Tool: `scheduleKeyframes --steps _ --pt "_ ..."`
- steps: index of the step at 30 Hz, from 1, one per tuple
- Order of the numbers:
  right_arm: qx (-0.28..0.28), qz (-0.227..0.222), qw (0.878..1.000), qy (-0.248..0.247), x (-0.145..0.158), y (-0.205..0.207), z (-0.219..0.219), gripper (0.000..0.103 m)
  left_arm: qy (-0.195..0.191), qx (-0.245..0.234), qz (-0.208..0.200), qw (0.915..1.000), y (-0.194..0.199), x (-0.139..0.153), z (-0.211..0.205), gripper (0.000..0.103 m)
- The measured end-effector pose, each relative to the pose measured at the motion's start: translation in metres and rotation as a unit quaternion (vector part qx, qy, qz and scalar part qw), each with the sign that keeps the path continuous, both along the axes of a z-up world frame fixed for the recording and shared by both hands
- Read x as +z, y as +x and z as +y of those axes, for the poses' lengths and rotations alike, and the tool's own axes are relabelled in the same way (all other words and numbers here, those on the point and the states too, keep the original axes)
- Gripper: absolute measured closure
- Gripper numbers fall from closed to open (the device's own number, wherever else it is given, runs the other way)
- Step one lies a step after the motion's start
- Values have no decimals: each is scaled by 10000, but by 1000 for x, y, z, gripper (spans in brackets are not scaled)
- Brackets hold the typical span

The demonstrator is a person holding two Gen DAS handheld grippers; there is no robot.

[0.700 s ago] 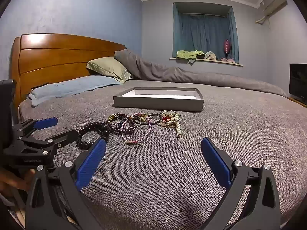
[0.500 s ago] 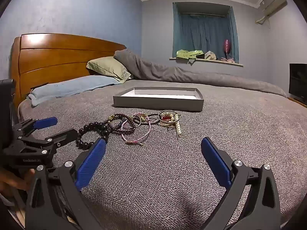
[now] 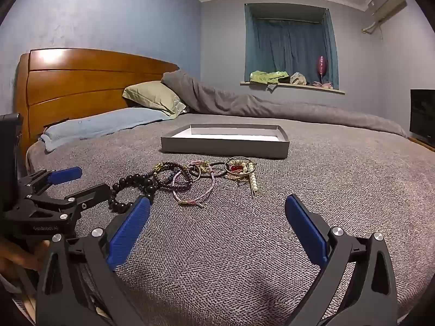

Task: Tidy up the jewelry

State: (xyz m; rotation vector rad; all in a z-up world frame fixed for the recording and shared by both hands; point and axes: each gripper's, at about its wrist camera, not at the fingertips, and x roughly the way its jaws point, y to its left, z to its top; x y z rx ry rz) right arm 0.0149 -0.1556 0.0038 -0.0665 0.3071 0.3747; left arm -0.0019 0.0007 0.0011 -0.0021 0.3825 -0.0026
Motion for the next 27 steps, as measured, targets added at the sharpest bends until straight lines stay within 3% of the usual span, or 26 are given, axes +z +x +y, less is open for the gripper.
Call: scheduleKeyframes --steps 27 --pt "3 8 10000 10 0 2 1 5 -34 -7 18 10000 2 0 0 4"
